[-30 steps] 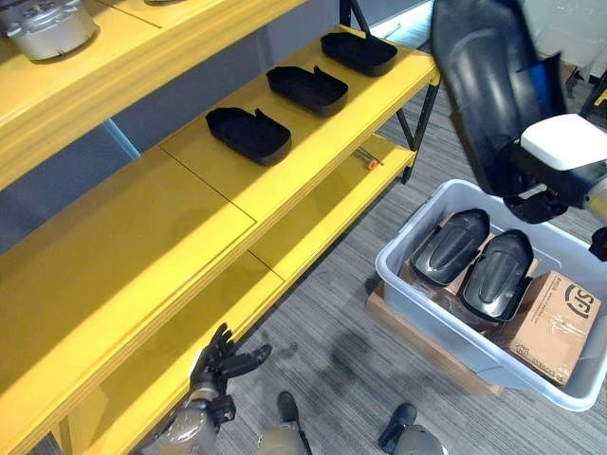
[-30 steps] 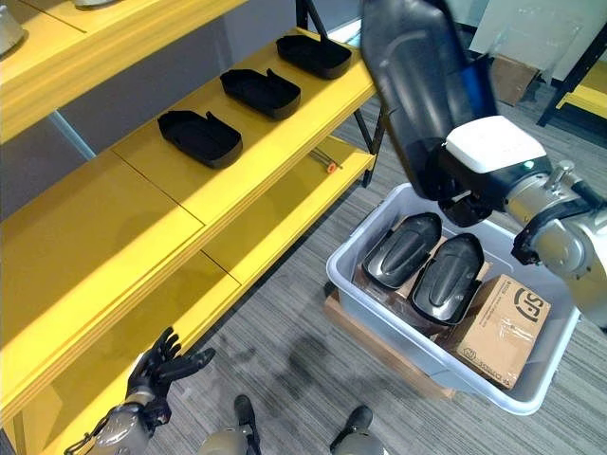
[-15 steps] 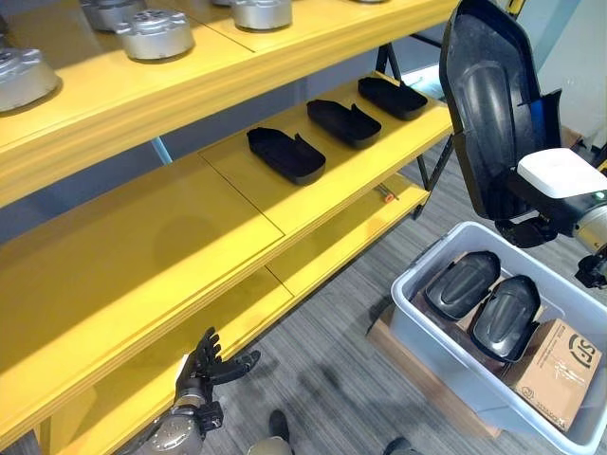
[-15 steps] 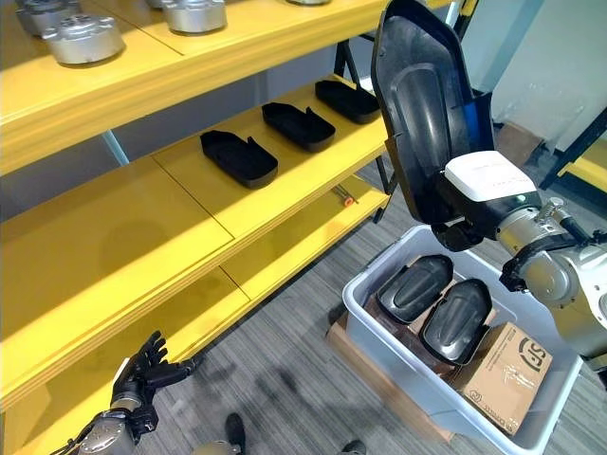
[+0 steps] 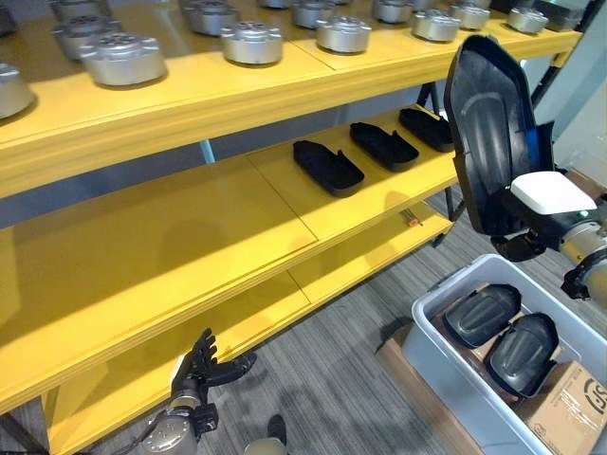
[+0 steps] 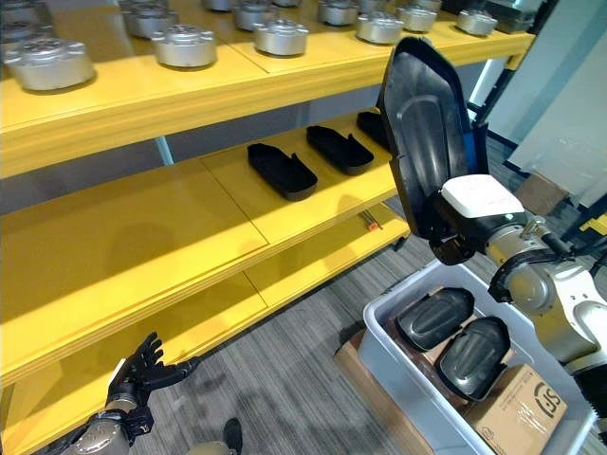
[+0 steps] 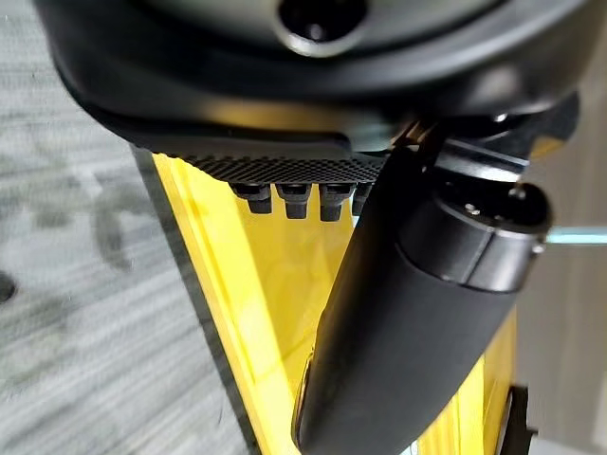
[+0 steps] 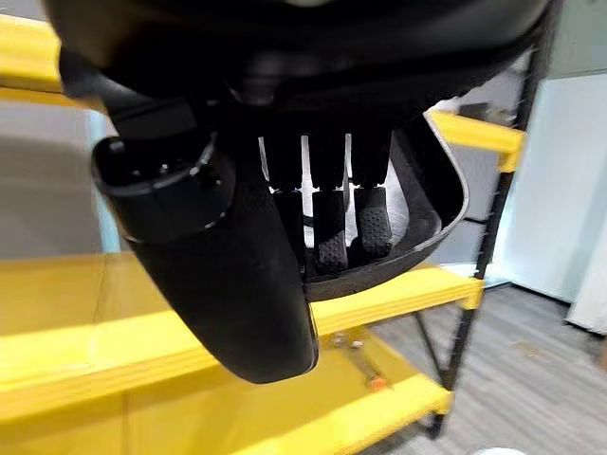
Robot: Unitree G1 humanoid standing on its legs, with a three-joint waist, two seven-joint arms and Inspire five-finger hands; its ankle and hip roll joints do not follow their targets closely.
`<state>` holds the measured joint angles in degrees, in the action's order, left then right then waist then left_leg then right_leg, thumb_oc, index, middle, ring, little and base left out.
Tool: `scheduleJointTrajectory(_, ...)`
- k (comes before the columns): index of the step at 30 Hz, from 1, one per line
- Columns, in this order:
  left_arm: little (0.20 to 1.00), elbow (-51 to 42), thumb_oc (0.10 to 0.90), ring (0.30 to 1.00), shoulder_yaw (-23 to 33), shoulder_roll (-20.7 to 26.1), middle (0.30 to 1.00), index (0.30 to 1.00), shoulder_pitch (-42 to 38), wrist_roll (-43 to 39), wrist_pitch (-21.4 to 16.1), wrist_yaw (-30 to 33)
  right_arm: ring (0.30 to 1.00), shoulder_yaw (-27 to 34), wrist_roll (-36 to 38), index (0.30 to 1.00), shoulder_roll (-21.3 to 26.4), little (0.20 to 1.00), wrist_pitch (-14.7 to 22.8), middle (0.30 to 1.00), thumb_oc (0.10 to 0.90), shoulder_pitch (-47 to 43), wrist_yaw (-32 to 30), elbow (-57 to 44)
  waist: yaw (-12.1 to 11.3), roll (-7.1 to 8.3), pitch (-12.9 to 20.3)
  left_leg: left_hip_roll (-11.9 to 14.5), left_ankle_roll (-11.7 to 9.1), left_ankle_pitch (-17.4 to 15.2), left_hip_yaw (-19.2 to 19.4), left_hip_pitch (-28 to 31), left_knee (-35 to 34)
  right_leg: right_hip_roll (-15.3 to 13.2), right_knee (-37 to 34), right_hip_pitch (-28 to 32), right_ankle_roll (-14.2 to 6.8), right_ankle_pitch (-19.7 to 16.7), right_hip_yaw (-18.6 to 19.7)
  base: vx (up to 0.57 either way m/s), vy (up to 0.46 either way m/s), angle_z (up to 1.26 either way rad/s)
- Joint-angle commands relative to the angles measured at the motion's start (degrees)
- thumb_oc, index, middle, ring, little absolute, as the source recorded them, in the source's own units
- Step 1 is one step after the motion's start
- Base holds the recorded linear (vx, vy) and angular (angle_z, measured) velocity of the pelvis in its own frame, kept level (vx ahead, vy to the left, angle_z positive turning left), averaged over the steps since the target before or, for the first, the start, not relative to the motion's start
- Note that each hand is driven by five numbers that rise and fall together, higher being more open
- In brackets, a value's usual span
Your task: Move parts from the plastic box to the shelf.
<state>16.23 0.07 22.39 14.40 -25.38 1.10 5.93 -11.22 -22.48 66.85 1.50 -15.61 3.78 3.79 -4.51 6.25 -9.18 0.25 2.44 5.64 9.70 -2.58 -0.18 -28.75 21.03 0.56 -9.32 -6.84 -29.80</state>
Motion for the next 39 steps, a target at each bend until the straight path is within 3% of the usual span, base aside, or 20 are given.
scheduleJointTrajectory(1,1.000,-6.31,0.900,1.000,0.51,3.22,1.000,1.000,-3.34,2.87,-4.39,-0.14,0.300,6.04,0.07,0.300,2.58,0.300,-0.03,0.300,0.400,-8.76,-4.84,0.08,1.16,-2.00,0.13,0.21,-0.86,-6.90,-2.07,6.16,-3.24,10.40,0.24,-7.32,-0.73,0.87,13.70,0.05,0.096,0.81)
scheduleJointTrajectory(4,1.000,-6.68,0.900,1.000,0.13,3.41,1.000,1.000,-4.21,2.79,-4.25,-0.49,0.300,8.98,0.32,0.300,3.18,0.300,-0.08,0.300,0.400,-5.33,-4.79,-0.46,3.54,-2.90,-1.05,-0.58,-0.90,-5.91,-6.42,6.40,-4.07,16.91,-0.06,-11.45,1.44,4.92,19.50,0.02,0.011,0.87)
scheduleJointTrajectory(8,1.000,-6.41,0.900,1.000,-0.26,3.50,1.000,1.000,-5.35,2.48,-4.55,-0.50,0.300,10.23,0.39,0.300,2.83,0.300,-0.30,0.300,0.400,-4.46,-4.70,-0.31,4.11,-2.86,-1.25,-1.14,-1.81,-5.22,-9.46,5.16,-4.43,15.33,-8.07,-10.54,0.21,2.56,21.03,0.00,-0.086,1.14)
scheduleJointTrajectory(10,1.000,-6.12,0.900,1.000,-0.43,3.42,1.000,1.000,-5.37,1.65,-4.95,-0.37,0.300,9.98,0.04,0.300,2.91,0.300,-0.50,0.300,0.400,-5.16,-4.69,-0.03,4.56,-2.59,-1.29,-1.01,-2.41,-5.18,-10.32,4.77,-4.60,14.31,-11.20,-11.11,-1.31,-0.87,25.07,0.05,-0.175,0.85)
scheduleJointTrajectory(13,1.000,-5.74,0.900,1.000,-0.14,2.39,1.000,1.000,-4.93,2.21,-5.04,-0.42,0.300,11.19,0.57,0.300,2.89,0.300,-0.43,0.300,0.400,-4.11,-4.32,-0.53,4.12,-1.36,0.10,-1.39,-3.10,-6.17,-10.09,4.91,-4.73,12.77,-15.72,-7.70,-1.95,-0.21,22.45,0.10,-0.124,0.03)
scheduleJointTrajectory(20,1.000,-5.19,0.900,1.000,0.46,0.48,1.000,1.000,-3.61,1.02,-4.88,-0.15,0.300,9.24,2.28,0.300,3.65,0.300,-0.18,0.300,0.400,-5.58,-3.35,0.03,3.62,-1.09,2.45,1.80,-5.06,-6.44,-9.22,5.11,-4.67,14.78,-20.18,-3.82,-1.62,1.15,19.07,0.09,-0.163,-0.01)
scheduleJointTrajectory(32,1.000,-5.48,0.900,1.000,0.41,-0.57,1.000,1.000,-2.33,0.72,-4.52,-0.66,0.300,6.62,4.21,0.300,5.26,0.300,0.81,0.300,0.400,-8.16,-2.50,0.04,3.32,-1.19,4.02,5.93,-7.36,-6.42,-8.23,6.69,-4.14,18.59,-22.79,-0.27,0.39,4.10,18.27,0.05,-0.122,0.00)
scheduleJointTrajectory(39,1.000,-5.29,0.900,1.000,1.06,-0.72,1.000,1.000,-2.12,-0.27,-4.71,0.06,0.300,1.81,5.48,0.300,5.68,0.300,1.39,0.300,0.400,-13.30,-2.29,0.30,2.55,-0.99,3.65,8.76,-8.95,-6.11,-8.80,6.24,-2.02,21.41,-22.83,1.03,2.36,6.66,17.71,-0.01,-0.134,-0.02)
